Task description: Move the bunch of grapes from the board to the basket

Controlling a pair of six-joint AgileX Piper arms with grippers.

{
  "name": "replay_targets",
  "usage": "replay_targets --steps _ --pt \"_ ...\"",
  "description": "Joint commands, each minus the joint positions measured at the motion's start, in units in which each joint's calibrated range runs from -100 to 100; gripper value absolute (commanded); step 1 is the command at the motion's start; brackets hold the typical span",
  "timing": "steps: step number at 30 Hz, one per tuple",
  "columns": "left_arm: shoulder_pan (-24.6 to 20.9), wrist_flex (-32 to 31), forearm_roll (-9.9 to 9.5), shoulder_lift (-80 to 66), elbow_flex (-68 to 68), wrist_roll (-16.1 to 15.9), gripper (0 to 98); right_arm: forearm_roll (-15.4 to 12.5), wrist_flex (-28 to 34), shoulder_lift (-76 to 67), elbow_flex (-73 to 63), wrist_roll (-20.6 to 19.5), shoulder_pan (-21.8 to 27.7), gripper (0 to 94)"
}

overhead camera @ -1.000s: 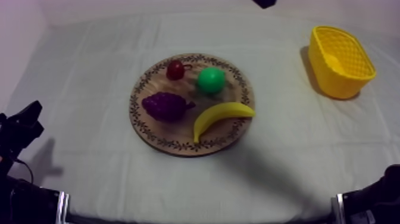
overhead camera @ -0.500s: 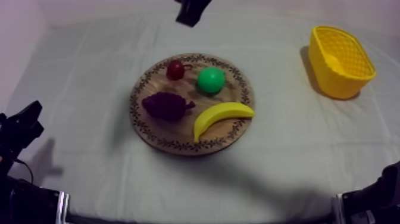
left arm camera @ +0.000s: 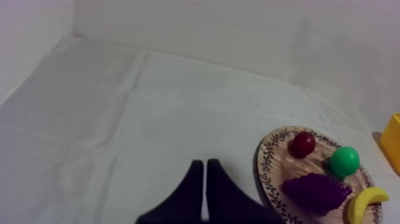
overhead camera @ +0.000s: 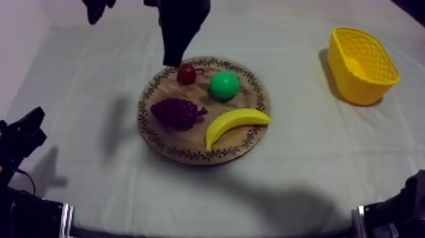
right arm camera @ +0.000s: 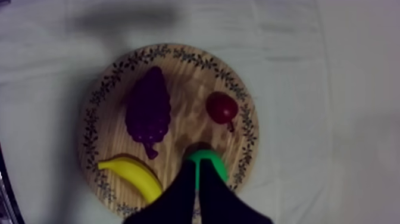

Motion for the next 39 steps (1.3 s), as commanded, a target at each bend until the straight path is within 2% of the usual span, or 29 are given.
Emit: replay_targets --steps 1,7,15,18,24,28,32,39 --pt "0.0 0.0 -0.04 0.0 0.0 0.0 0.1 0.0 0.1 0.6 0.1 0.1 0.1 0.6" --pt "0.0 0.0 -0.04 0.0 0.0 0.0 0.1 -0.3 0.2 1.8 1.6 0.8 0.3 0.6" --pt "0.0 0.0 -0.04 0.0 0.0 0.0 0.1 -1.8 0.2 1.8 2.9 1.1 1.0 11.8" --pt "0.0 0.0 -0.04 0.0 0.0 0.0 0.1 -1.7 0.2 1.7 3.3 1.1 1.1 22.3" --pt "0.0 0.0 -0.04 0.0 0.0 0.0 0.1 -1.8 0.2 1.3 4.4 1.2 1.1 52.8" --pt "0.0 0.0 -0.04 0.0 0.0 0.0 0.1 -1.9 0.2 1.2 4.7 1.2 1.1 66.9" --pt "0.0 0.0 -0.04 0.0 0.0 0.0 0.1 -2.4 0.1 1.5 4.8 1.7 1.1 72.8" --pt "0.0 0.0 -0.04 0.0 0.0 0.0 0.1 -5.3 -0.2 3.5 5.2 2.7 1.5 74.8"
